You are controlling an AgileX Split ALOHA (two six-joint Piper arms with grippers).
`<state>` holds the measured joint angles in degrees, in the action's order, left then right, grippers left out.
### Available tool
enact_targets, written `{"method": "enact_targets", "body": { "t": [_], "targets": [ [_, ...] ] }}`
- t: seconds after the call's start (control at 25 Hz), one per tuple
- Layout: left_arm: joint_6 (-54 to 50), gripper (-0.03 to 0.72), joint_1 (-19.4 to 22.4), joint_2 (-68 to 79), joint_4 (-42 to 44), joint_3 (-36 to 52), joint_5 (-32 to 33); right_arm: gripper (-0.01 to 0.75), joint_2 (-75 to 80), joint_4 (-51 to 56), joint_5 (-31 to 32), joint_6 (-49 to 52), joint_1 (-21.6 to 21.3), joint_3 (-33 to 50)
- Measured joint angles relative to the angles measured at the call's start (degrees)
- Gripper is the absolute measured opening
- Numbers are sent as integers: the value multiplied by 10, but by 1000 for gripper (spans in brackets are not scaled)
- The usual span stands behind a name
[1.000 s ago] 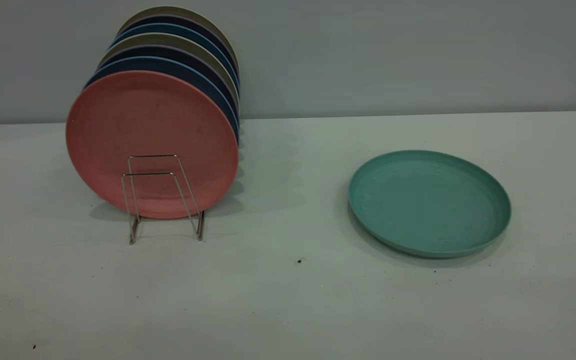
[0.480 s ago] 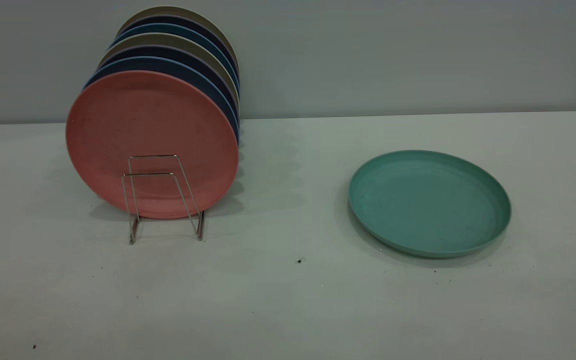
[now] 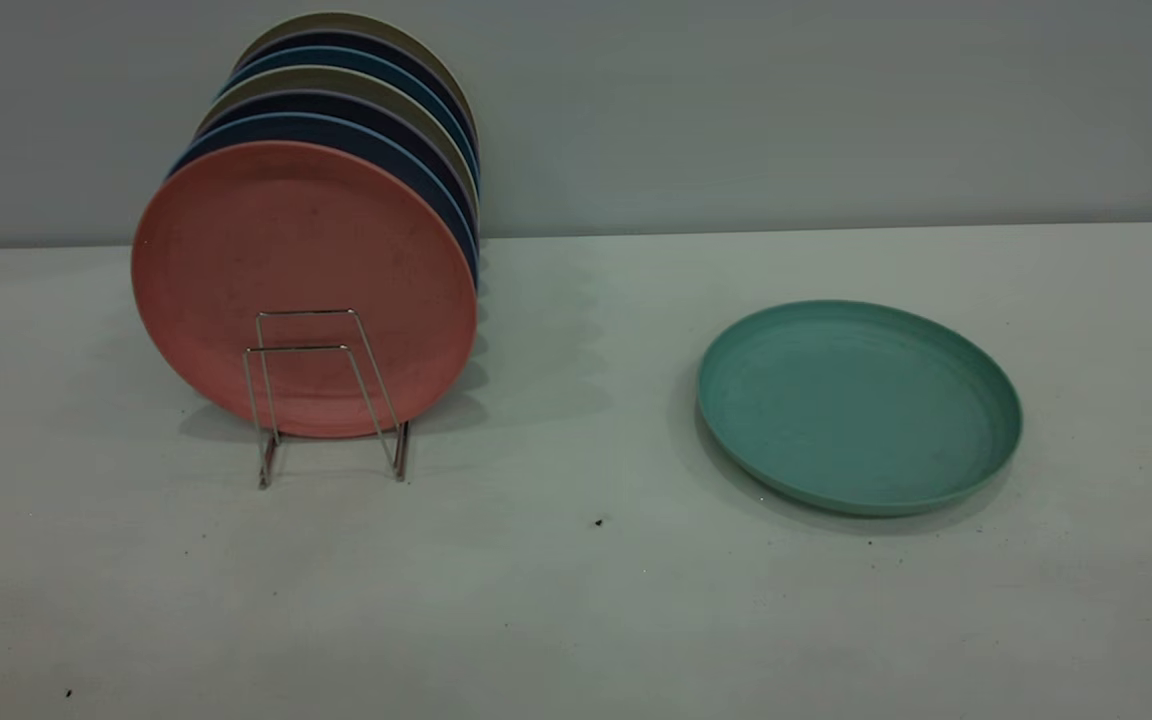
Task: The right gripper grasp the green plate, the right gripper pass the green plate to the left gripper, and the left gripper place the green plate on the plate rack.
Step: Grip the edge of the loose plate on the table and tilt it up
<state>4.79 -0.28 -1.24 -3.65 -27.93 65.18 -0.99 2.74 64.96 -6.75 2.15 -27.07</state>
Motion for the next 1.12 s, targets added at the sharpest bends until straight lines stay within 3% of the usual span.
{"method": "enact_targets", "body": {
  "t": [0.32,0.4,0.6,0.8,1.12],
  "targets": [
    [0,493,0,0,-2,-3,-8,461,0,0,-5,-8,0,-5],
    [0,493,0,0,-18,-8,-50,460,6,1,-40,-17,0,-10],
    [1,493,0,56,-99,-11,-117,460,96,30,-204,-26,0,-12],
    [21,493,0,172,-145,-11,-215,460,255,140,-302,-73,0,-13],
    [29,493,0,323,-146,-11,-287,460,553,407,-325,-305,0,-78]
  ]
}}
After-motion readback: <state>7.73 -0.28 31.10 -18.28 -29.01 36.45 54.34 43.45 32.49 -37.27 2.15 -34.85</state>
